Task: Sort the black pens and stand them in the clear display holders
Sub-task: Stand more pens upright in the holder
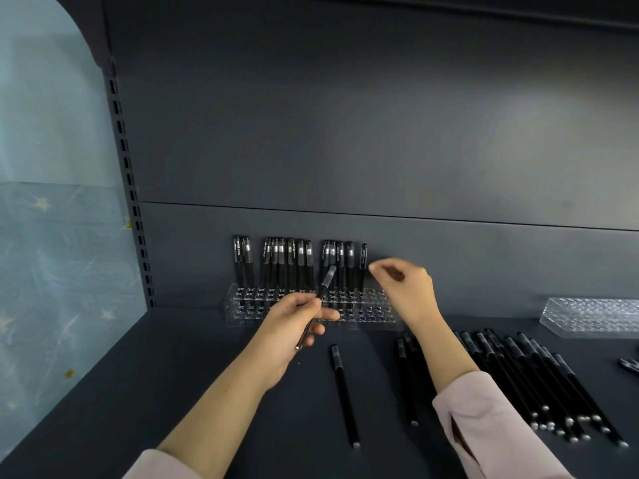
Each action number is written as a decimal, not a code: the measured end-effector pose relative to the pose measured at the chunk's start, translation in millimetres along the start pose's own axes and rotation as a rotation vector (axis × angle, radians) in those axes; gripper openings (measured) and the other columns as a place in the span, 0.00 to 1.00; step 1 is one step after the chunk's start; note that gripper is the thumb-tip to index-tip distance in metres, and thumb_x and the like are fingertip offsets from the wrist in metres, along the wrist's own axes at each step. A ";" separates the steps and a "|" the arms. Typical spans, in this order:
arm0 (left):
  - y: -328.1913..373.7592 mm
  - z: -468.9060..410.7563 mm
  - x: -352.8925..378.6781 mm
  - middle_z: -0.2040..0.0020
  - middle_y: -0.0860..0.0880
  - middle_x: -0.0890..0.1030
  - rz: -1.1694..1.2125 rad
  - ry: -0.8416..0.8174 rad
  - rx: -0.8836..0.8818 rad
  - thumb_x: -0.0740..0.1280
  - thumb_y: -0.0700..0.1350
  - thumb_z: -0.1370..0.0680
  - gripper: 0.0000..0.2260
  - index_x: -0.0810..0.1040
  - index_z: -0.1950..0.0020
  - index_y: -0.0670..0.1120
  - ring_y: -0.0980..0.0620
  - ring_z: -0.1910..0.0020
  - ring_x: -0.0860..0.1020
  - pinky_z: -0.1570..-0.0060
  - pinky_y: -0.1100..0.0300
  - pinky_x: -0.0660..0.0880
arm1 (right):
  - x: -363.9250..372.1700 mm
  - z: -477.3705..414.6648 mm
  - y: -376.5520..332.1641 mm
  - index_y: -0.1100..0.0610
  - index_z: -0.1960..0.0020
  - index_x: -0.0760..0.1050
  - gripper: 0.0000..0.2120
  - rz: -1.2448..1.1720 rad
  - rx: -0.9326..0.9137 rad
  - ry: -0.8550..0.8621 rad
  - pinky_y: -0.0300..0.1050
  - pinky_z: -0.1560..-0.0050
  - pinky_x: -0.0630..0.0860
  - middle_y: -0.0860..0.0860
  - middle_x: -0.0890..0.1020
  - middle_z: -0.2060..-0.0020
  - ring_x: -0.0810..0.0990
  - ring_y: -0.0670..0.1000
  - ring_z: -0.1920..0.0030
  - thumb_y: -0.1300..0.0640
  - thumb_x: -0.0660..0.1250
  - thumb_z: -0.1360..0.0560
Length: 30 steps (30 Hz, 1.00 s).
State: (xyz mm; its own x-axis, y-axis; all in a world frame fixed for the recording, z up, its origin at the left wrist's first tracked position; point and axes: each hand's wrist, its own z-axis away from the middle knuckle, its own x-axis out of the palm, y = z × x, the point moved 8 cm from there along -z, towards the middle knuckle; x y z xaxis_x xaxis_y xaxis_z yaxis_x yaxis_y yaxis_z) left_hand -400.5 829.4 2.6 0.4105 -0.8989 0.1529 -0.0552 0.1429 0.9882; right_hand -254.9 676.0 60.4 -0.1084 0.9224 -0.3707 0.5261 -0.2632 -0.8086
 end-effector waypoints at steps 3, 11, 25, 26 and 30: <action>1.9 3.0 4.0 0.52 0.48 0.86 -0.062 -0.014 0.022 0.62 0.42 0.18 0.07 0.73 0.40 0.45 0.54 0.62 0.77 0.64 0.61 0.72 | 11.2 12.3 -21.9 0.50 0.50 0.83 0.07 -0.202 -0.002 -0.206 0.33 0.55 0.73 0.45 0.84 0.58 0.78 0.36 0.61 0.51 0.66 0.22; 20.2 6.2 26.3 0.50 0.57 0.85 -0.296 -0.032 0.224 0.64 0.46 0.19 0.08 0.75 0.40 0.51 0.60 0.50 0.81 0.50 0.65 0.75 | 21.2 23.4 -29.8 0.58 0.54 0.80 0.03 -0.448 0.053 -0.289 0.37 0.59 0.75 0.49 0.80 0.64 0.77 0.45 0.62 0.60 0.71 0.26; -8.3 -12.8 19.0 0.20 0.55 0.44 -1.586 -0.012 0.432 0.46 0.62 0.18 0.28 0.44 0.20 0.56 0.51 0.21 0.40 0.24 0.49 0.34 | -36.1 -0.9 -9.8 0.56 0.42 0.76 0.10 -0.226 -0.095 0.206 0.42 0.41 0.76 0.49 0.83 0.50 0.81 0.46 0.48 0.63 0.64 0.22; -8.1 -12.6 18.7 0.20 0.55 0.44 -1.587 -0.009 0.439 0.46 0.62 0.18 0.28 0.44 0.20 0.56 0.51 0.21 0.41 0.24 0.49 0.34 | -34.9 -1.3 -12.8 0.54 0.43 0.76 0.09 -0.202 -0.113 0.203 0.40 0.42 0.76 0.49 0.83 0.50 0.81 0.45 0.49 0.63 0.64 0.22; -8.9 -13.2 17.8 0.19 0.55 0.45 -1.570 -0.018 0.444 0.47 0.62 0.18 0.27 0.45 0.20 0.57 0.51 0.21 0.41 0.24 0.49 0.35 | -34.0 -2.1 -22.2 0.54 0.40 0.76 0.11 -0.096 -0.159 0.199 0.24 0.50 0.71 0.46 0.82 0.51 0.79 0.38 0.52 0.61 0.64 0.21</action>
State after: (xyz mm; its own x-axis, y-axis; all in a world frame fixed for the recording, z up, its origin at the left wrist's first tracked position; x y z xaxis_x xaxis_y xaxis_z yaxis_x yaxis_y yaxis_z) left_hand -380.7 817.5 -3.6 0.3034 -0.0427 -0.9519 0.1391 -0.9863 0.0885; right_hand -261.1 651.1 91.8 -0.0044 0.9826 -0.1855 0.6492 -0.1383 -0.7479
